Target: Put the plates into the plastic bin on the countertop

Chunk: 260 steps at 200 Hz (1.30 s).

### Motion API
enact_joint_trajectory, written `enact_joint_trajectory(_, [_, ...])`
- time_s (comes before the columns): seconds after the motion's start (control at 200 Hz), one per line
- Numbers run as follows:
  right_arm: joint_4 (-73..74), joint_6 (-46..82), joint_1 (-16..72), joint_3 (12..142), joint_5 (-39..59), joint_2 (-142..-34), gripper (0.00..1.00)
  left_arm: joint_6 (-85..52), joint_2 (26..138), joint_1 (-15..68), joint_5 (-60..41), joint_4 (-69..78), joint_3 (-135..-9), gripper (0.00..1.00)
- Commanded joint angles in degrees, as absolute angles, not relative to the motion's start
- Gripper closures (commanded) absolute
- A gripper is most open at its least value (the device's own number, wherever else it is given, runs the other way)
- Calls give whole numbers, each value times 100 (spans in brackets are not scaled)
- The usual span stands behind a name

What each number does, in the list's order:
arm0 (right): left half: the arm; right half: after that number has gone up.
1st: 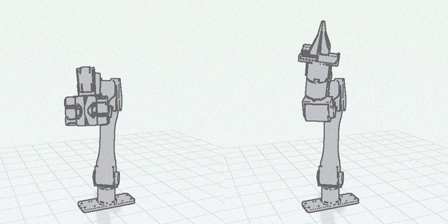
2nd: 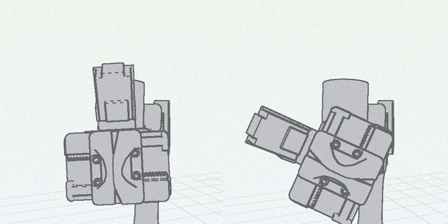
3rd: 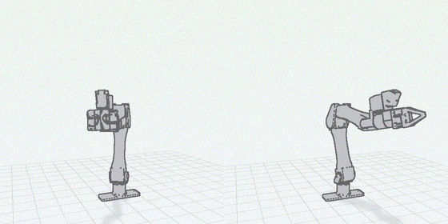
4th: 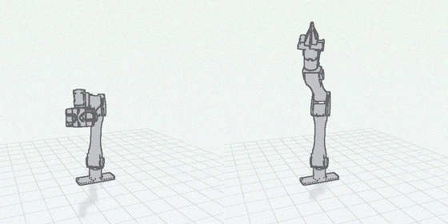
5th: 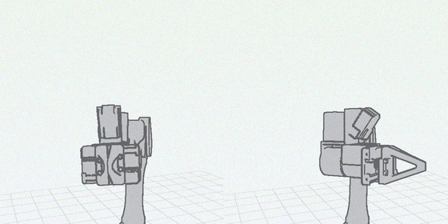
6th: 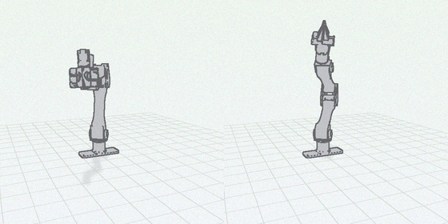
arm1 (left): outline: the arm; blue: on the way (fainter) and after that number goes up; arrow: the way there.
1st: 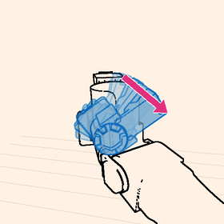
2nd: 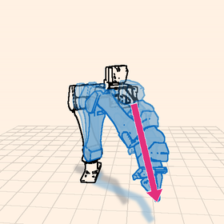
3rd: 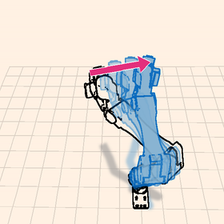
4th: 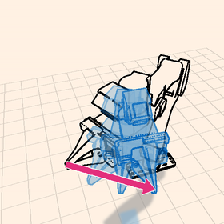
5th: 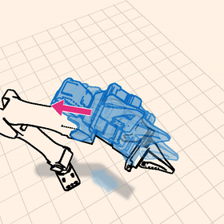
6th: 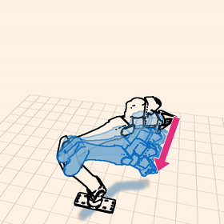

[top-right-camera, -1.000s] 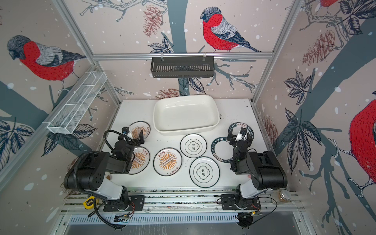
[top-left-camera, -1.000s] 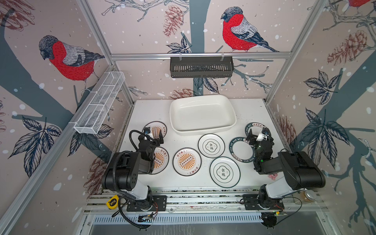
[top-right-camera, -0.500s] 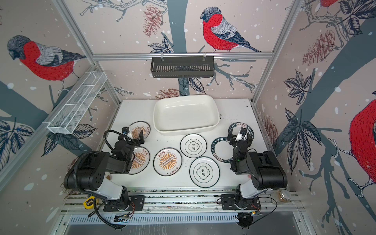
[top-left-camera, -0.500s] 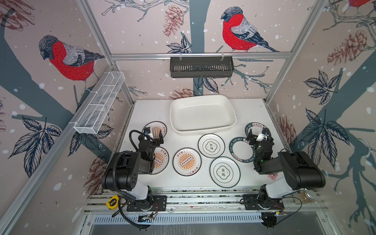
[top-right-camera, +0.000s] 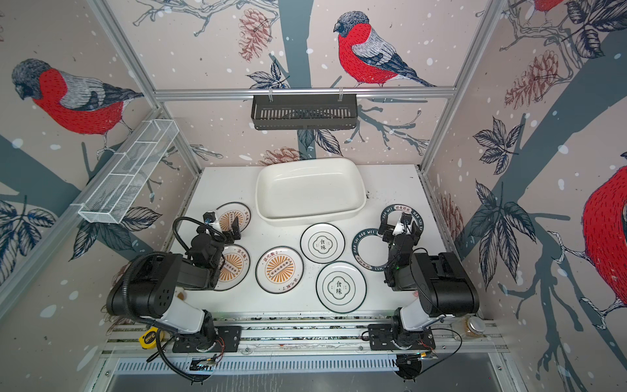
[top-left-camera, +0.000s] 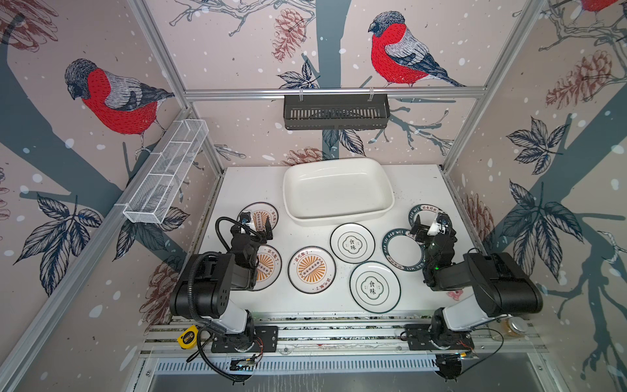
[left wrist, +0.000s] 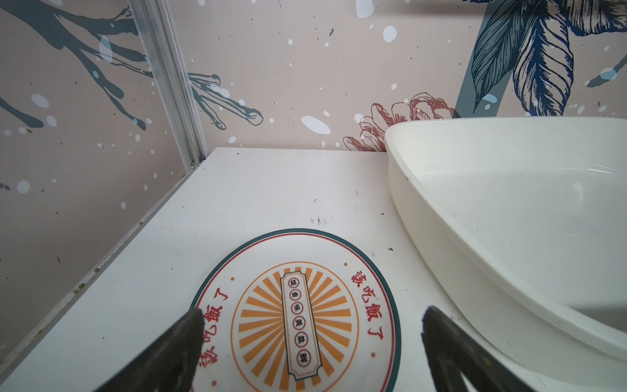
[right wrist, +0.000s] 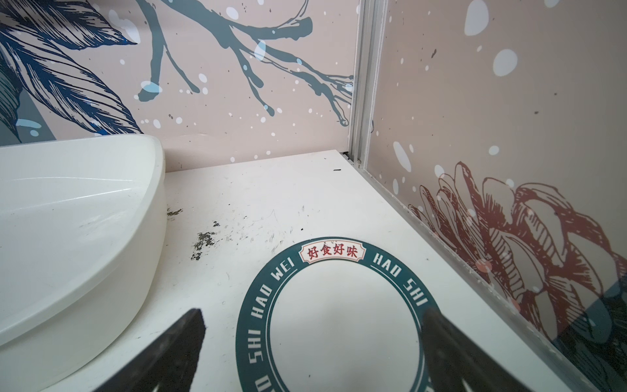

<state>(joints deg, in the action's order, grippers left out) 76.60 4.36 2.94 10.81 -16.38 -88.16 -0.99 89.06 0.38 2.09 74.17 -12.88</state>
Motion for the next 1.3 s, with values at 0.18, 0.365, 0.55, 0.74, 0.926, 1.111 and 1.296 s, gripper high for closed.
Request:
enact_joint_trajectory(0.18, [7726,448,290,1099,-1608,-8817,0,-15,8895,51,292,7497,-1305,1])
enact_joint_trajectory(0.365, [7677,474,251,1116,-1514,-8815,0,-16,8903,52,295,7497,-1318,1])
enact_joint_trajectory(0.55, [6958,502,288,1359,-1731,-8449,0,30,8675,48,229,7084,-1444,2])
enact_joint_trajectory(0.74, [4480,861,273,2578,-1932,-7873,0,55,8101,51,156,5085,-2342,2])
enact_joint_trajectory(0.926, [1771,2742,21,3849,-1924,-7794,1,286,7551,50,0,3162,-3186,2])
enact_joint_trajectory(1.111, [867,3678,-619,3923,-498,-7460,0,654,7292,46,-703,1376,-4198,2])
enact_joint_trajectory(1.296, [1179,3883,-1241,3413,675,-6947,3,784,7373,63,-1449,193,-5088,2])
